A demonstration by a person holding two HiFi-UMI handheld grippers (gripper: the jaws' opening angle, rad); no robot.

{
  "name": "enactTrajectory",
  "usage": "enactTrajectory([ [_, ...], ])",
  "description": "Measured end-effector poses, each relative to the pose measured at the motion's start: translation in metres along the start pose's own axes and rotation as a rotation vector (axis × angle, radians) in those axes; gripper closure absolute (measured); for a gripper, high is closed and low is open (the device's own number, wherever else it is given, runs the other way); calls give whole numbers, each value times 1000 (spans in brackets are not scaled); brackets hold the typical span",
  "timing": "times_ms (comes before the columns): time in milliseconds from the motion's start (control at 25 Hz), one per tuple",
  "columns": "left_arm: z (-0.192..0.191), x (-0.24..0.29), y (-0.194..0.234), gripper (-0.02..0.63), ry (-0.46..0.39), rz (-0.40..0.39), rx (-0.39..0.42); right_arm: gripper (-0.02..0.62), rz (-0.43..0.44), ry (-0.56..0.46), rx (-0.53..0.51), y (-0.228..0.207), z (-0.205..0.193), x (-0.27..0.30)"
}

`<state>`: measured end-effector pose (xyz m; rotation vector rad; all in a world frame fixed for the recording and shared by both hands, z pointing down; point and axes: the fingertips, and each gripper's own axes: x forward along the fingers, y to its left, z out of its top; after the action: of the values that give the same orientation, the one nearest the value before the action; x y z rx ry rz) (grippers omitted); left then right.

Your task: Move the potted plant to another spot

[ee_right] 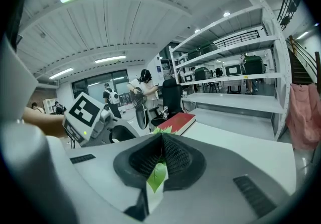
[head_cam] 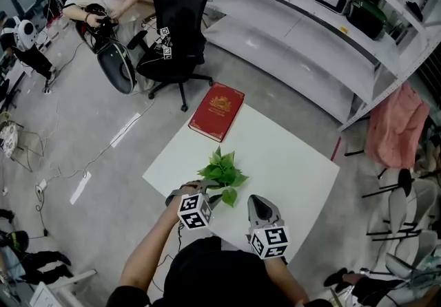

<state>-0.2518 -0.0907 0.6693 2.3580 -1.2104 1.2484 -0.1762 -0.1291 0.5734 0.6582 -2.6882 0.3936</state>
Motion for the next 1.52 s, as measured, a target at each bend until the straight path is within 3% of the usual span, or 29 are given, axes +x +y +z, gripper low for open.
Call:
enactTrajectory([
  [120,28,-39,14,488,-253,41,-269,583,4,-14,-7,4,10,0],
  [200,42,-66,30,534,-395,132,-400,583,10,-23,-12,7,14,0],
  [360,46,-105,53,583,-506,409,-547,583,8,-42,-21,11,23,-2],
  [440,45,-116,57,588,-529,499,-608,583,9,-52,-21,14,26,-2],
  [640,52,-141,56,588,-558,630,-590,583,-23,-76,-7,18,35,-2],
  [760,58,-156,54,588,-574,668,-606,583,-38,-76,3,21,41,-5],
  [1040,76,-173,36,588,-622,661,-648,583,-45,-97,8,24,54,-25],
  [1520,102,-177,-19,588,-604,669,-637,583,-5,-140,16,25,57,-75],
])
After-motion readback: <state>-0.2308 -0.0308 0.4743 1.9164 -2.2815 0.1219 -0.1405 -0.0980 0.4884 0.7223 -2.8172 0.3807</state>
